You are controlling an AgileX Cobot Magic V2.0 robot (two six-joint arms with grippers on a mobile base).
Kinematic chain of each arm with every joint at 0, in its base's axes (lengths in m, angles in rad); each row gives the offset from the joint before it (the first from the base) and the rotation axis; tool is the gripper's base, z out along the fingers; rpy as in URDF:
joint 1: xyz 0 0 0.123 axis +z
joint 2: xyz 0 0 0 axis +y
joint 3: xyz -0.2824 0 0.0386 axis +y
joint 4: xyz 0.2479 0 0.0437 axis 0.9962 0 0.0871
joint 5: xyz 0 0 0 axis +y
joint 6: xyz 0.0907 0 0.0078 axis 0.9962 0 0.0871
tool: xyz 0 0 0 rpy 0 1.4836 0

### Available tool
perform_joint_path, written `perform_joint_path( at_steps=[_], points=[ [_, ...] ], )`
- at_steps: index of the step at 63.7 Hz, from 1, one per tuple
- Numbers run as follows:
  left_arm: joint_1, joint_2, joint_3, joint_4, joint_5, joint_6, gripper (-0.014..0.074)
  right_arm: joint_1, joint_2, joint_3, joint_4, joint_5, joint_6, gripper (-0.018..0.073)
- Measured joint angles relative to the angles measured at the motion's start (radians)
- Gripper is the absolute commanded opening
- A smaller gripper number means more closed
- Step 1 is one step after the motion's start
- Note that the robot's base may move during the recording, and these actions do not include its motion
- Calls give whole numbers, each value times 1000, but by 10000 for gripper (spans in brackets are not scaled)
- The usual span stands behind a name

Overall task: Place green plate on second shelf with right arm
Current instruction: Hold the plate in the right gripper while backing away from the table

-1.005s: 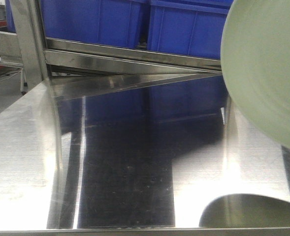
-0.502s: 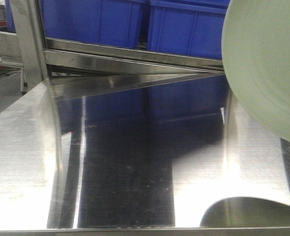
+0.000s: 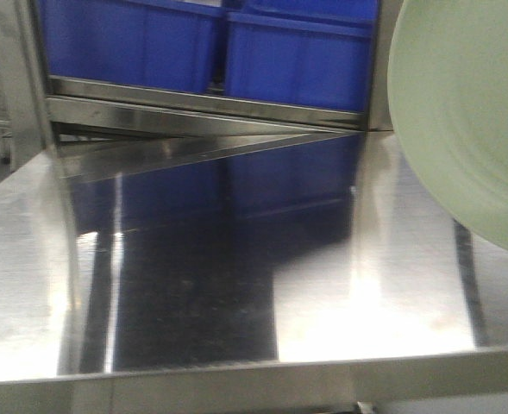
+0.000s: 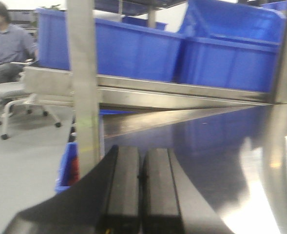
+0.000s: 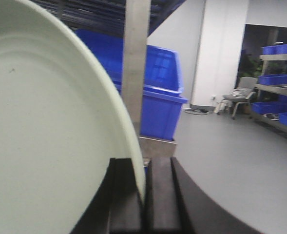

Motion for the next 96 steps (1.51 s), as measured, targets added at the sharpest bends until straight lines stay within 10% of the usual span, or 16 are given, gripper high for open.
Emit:
perform_joint_path(
  at_steps=[96],
  points=[
    [2, 0, 0, 0, 0, 0, 130, 0, -2, 0, 1, -1, 0, 56]
  ],
)
